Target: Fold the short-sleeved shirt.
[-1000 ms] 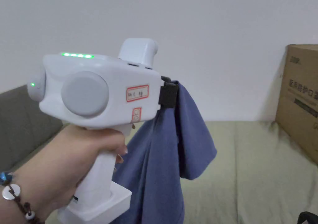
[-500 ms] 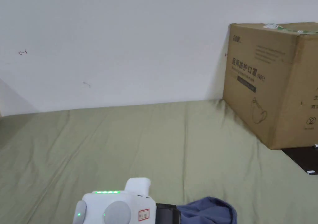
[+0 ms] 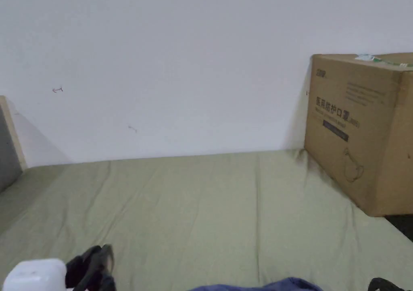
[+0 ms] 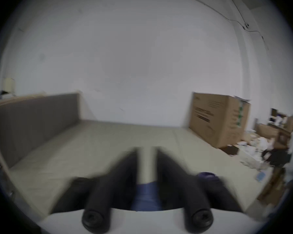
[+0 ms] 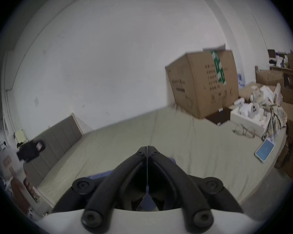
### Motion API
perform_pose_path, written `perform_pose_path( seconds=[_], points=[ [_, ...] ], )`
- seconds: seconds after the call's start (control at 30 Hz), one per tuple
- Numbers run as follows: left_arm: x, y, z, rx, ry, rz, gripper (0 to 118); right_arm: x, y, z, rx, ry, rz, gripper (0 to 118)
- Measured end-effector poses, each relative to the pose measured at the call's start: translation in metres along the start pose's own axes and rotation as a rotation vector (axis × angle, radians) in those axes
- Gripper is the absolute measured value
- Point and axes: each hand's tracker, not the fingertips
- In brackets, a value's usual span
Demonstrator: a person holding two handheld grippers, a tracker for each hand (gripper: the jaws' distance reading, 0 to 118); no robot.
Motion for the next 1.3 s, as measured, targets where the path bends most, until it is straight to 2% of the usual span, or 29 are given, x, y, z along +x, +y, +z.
perform_pose_path(
  seconds=[0.03, 0.17, 0.37, 0.43, 0.53, 0.63, 0.67, 0.7, 0.73, 0.77, 0.8, 0.83, 0.93, 1.0, 1.03, 1.07, 1.1, 1.13, 1.17, 1.2, 1.23, 1.3],
  points=[
    [-0.007, -0.015, 0.010, 0.004, 0.058, -0.006, 0, -0.005, -0.001, 0.005, 0.032, 0.012, 0.013, 0],
    [-0.021, -0.036, 0.034, -0.020, 0.128, 0.049, 0, -0.019, -0.004, 0.016, 0.101, 0.047, 0.045, 0],
    [-0.026, -0.037, 0.029, -0.038, 0.156, 0.002, 0, -0.027, -0.005, 0.007, 0.072, 0.061, 0.085, 0],
    [-0.032, -0.029, 0.015, -0.070, 0.127, 0.015, 0, -0.028, -0.006, 0.005, 0.054, 0.051, 0.095, 0],
    [-0.059, -0.019, -0.052, -0.384, 0.076, 0.065, 0, -0.025, -0.008, -0.001, 0.029, 0.052, 0.100, 0],
    [-0.102, -0.044, -0.134, -0.689, -0.093, 0.219, 0, -0.021, -0.012, -0.010, -0.006, 0.050, 0.096, 0],
    [-0.108, -0.058, -0.159, -0.763, -0.090, 0.153, 5, -0.021, -0.015, -0.014, -0.022, 0.040, 0.101, 0],
    [-0.114, -0.071, -0.179, -0.809, -0.048, 0.096, 28, -0.020, -0.018, -0.018, -0.046, 0.027, 0.108, 0],
    [-0.116, -0.083, -0.194, -0.851, 0.010, 0.060, 79, -0.019, -0.020, -0.022, -0.066, 0.025, 0.107, 0],
    [-0.120, -0.098, -0.212, -0.889, 0.037, 0.047, 113, -0.018, -0.024, -0.026, -0.090, 0.028, 0.100, 0],
    [-0.121, -0.114, -0.224, -0.922, 0.049, 0.052, 118, -0.016, -0.028, -0.029, -0.107, 0.029, 0.093, 0],
    [-0.118, -0.125, -0.230, -0.883, 0.040, 0.066, 109, -0.015, -0.031, -0.032, -0.120, 0.028, 0.092, 0],
    [-0.112, -0.166, -0.265, -0.982, 0.043, 0.070, 111, -0.012, -0.040, -0.044, -0.169, 0.013, 0.114, 0],
    [-0.105, -0.182, -0.271, -1.053, 0.020, 0.055, 106, -0.010, -0.044, -0.053, -0.197, 0.006, 0.121, 0],
    [-0.100, -0.193, -0.272, -1.092, 0.036, 0.019, 100, -0.009, -0.045, -0.056, -0.205, 0.007, 0.119, 0],
    [-0.091, -0.205, -0.270, -1.099, 0.037, -0.030, 101, -0.007, -0.045, -0.060, -0.214, 0.006, 0.117, 0],
    [-0.085, -0.202, -0.265, -0.997, 0.069, -0.127, 96, -0.006, -0.044, -0.065, -0.223, 0.004, 0.117, 0],
    [-0.077, -0.198, -0.257, -0.932, 0.066, -0.146, 75, -0.003, -0.043, -0.068, -0.229, 0.002, 0.119, 0],
    [-0.068, -0.194, -0.249, -0.902, 0.045, -0.166, 48, -0.001, -0.042, -0.074, -0.235, 0.003, 0.119, 0],
    [-0.061, -0.188, -0.237, -0.855, -0.001, -0.183, 14, 0.004, -0.041, -0.083, -0.248, 0.013, 0.106, 0],
    [-0.056, -0.184, -0.227, -0.826, -0.032, -0.202, 5, 0.009, -0.041, -0.096, -0.281, 0.042, 0.083, 0],
    [-0.043, -0.172, -0.209, -0.761, -0.049, -0.233, 5, 0.024, -0.040, -0.137, -0.390, 0.082, 0.064, 0]
  ],
)
